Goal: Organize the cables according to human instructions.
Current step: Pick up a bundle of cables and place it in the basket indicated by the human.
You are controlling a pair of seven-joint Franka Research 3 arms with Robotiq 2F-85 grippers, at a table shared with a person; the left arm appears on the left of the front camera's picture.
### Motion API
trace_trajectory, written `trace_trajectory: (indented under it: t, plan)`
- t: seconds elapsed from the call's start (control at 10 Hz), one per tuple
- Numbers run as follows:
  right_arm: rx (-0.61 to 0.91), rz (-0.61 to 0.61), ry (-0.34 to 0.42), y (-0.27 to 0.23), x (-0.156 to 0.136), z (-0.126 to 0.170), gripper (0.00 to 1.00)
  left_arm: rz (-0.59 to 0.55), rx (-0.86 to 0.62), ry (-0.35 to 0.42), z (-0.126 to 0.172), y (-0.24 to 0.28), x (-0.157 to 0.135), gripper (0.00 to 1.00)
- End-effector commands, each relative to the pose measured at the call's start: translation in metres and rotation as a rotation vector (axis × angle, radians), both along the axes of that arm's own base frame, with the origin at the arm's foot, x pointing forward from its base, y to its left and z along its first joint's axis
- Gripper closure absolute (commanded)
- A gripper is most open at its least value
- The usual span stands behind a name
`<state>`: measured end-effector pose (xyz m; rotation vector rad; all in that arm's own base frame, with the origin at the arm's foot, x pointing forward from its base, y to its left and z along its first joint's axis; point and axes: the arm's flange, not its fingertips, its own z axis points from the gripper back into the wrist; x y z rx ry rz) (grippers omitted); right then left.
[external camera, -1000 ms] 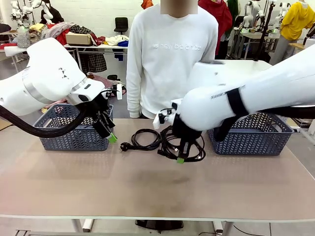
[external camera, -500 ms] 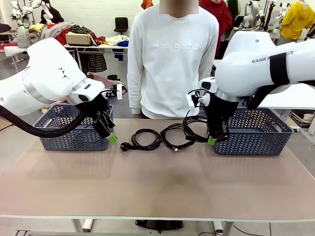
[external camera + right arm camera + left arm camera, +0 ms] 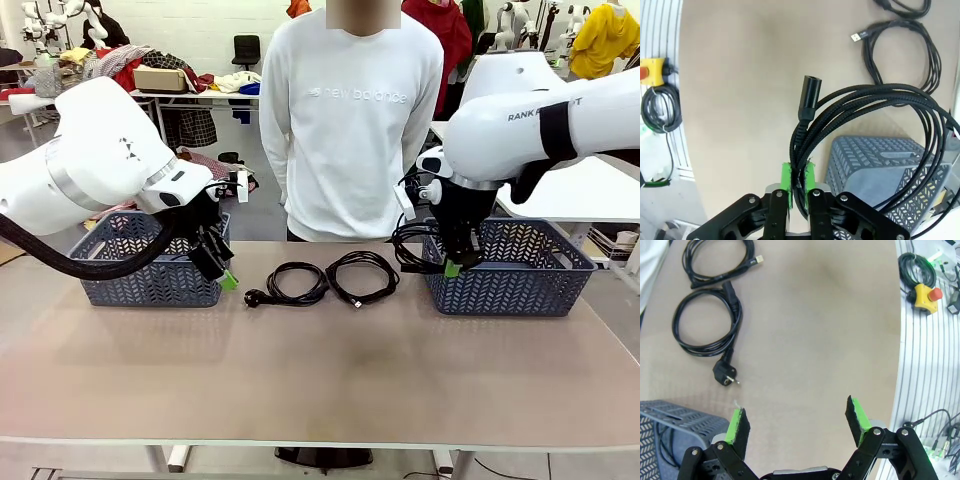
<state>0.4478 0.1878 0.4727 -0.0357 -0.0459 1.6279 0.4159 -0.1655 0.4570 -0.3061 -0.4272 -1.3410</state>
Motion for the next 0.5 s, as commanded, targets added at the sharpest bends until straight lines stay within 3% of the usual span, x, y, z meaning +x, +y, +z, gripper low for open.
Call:
trace_trajectory:
  t: [0.0,0.4]
  plan:
    - [0.014,-0.002,-0.001,0.0017,-0.0047,0.0000,1.00,0.000,-0.001,0.003,0.0020,0.0019,0.0006,0.00]
    - [0.014,-0.002,-0.001,0.0017,-0.0047,0.0000,1.00,0.000,-0.001,0.003,0.0020,0.0019,0.0006,0.00]
